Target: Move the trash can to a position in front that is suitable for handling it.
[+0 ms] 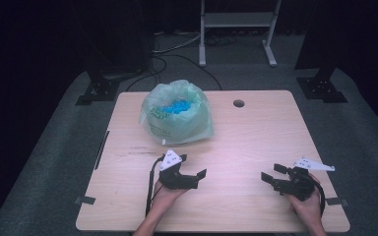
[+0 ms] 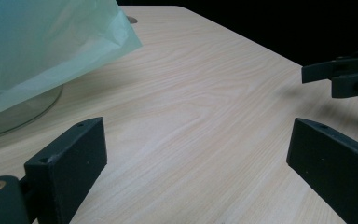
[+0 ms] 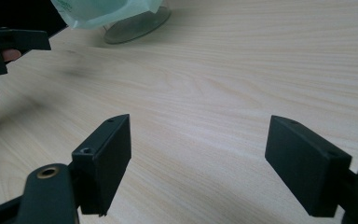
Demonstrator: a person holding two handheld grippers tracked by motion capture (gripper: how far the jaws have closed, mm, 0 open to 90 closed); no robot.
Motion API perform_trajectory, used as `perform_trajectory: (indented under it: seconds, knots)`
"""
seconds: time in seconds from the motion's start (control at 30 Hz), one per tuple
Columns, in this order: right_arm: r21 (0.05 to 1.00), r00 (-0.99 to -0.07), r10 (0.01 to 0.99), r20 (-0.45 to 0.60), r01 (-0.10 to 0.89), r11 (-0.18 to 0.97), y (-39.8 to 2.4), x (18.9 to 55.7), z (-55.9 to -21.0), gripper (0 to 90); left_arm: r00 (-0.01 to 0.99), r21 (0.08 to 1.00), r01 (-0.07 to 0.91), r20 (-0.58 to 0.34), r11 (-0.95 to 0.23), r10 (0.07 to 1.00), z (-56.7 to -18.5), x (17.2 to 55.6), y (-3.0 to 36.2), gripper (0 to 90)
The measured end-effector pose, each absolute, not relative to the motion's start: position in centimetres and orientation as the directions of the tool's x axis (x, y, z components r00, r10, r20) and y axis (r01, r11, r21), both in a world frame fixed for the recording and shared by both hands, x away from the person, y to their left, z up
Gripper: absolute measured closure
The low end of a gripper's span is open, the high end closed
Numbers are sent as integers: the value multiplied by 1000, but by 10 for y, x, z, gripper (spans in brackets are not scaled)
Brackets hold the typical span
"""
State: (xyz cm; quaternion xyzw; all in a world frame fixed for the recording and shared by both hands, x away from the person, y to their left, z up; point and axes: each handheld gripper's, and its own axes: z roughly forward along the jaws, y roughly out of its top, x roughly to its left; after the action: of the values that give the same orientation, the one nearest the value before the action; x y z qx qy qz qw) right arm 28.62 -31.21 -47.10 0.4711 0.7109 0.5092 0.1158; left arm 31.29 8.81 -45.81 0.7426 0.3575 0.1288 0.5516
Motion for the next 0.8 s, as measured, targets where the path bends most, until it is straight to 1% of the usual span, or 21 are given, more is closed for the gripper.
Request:
perform_trajectory:
  seconds: [0.27,0.8]
  knots:
    - [830,-526,784,329,557,24,-315,287,-472,217,700,918,376,-193,-125,687,-451,313,91,37]
    - [824,-522,785,334,566,25,-312,288,-472,221,661,935,348,-194,-68,725,-434,316,113,37]
